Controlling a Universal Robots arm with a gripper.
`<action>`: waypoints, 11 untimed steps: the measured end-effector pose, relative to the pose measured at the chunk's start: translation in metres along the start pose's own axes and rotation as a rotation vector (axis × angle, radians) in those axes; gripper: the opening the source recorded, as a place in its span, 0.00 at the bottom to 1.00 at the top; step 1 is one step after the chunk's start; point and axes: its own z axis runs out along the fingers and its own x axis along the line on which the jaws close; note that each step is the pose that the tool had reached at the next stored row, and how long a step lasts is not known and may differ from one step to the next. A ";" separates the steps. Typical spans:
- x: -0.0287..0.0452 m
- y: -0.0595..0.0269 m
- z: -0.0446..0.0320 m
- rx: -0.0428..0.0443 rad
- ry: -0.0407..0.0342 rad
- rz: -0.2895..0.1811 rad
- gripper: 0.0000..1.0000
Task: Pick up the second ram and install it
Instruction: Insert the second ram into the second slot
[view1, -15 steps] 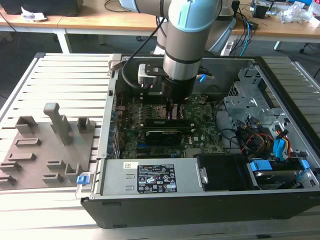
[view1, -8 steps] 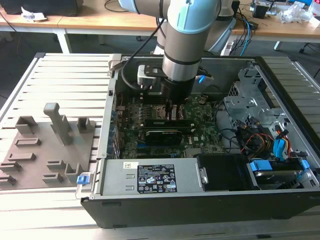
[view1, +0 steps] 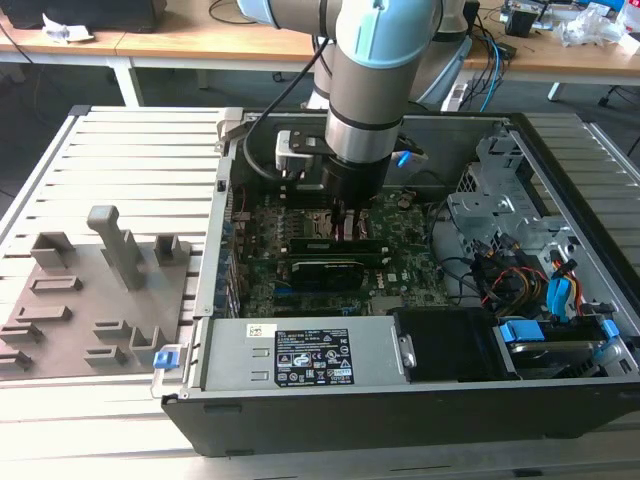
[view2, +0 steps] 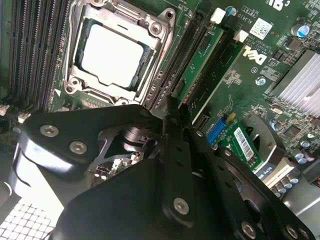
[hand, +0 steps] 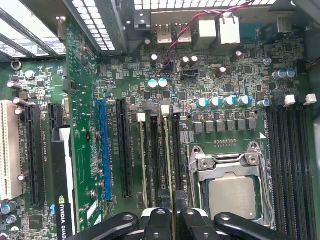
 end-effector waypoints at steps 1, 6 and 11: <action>-0.0008 -0.0001 0.0000 0.0001 0.0003 0.001 0.14; -0.0016 -0.0001 0.0006 0.0001 -0.0001 0.001 0.14; -0.0006 -0.0004 0.0037 -0.0001 0.0003 0.001 0.14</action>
